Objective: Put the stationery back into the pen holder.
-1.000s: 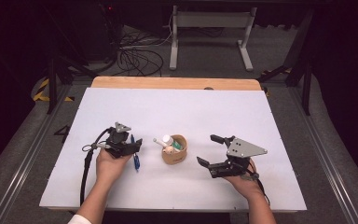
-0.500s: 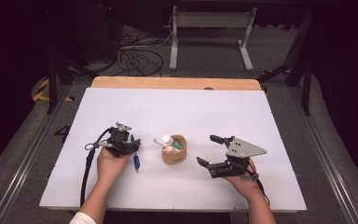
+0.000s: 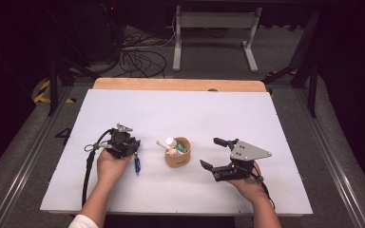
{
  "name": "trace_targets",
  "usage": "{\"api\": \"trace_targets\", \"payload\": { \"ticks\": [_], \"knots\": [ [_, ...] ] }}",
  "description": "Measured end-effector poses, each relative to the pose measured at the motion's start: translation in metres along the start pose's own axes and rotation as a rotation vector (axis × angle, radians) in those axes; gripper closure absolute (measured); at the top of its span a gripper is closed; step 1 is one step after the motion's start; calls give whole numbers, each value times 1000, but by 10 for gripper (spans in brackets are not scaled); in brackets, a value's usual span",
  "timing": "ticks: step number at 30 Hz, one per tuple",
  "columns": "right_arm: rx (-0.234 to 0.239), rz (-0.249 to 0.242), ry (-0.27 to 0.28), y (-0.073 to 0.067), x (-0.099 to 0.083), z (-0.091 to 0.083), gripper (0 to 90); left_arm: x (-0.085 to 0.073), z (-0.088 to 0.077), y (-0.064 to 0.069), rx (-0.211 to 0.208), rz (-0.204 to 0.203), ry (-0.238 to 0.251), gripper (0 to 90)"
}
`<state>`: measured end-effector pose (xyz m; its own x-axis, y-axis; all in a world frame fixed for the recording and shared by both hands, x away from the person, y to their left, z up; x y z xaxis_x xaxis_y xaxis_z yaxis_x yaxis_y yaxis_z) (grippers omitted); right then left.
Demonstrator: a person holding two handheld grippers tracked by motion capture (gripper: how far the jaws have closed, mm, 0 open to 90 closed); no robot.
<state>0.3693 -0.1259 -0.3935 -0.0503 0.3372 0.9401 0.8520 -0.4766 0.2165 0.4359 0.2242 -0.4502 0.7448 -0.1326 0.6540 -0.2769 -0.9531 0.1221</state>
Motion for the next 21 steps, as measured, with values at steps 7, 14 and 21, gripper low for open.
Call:
{"api": "trace_targets", "payload": {
  "ticks": [7, 14, 21],
  "knots": [
    [2, -3, -6, -1, -1, 2, 147, 1, 0, 1, -31, 29, -14, 734],
    [1, -2, -8, -1, -1, 1, 151, 1, -1, 2, -41, 72, -28, 803],
    [3, -4, -3, -1, -1, 2, 157, 7, -18, 8, -150, 55, 63, 804]
  ]
}}
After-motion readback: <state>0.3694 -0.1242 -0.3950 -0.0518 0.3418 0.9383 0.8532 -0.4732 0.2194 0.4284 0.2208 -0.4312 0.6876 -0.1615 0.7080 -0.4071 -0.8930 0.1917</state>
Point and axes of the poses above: each handheld gripper's, and its own axes: z roughly forward along the jaws, x roughly out of its top, y roughly to its right, the point moved 3 cm from there along z, roughly forward along the jaws, and after that the axes turned 8 degrees about -z, right-handed, at the moved point
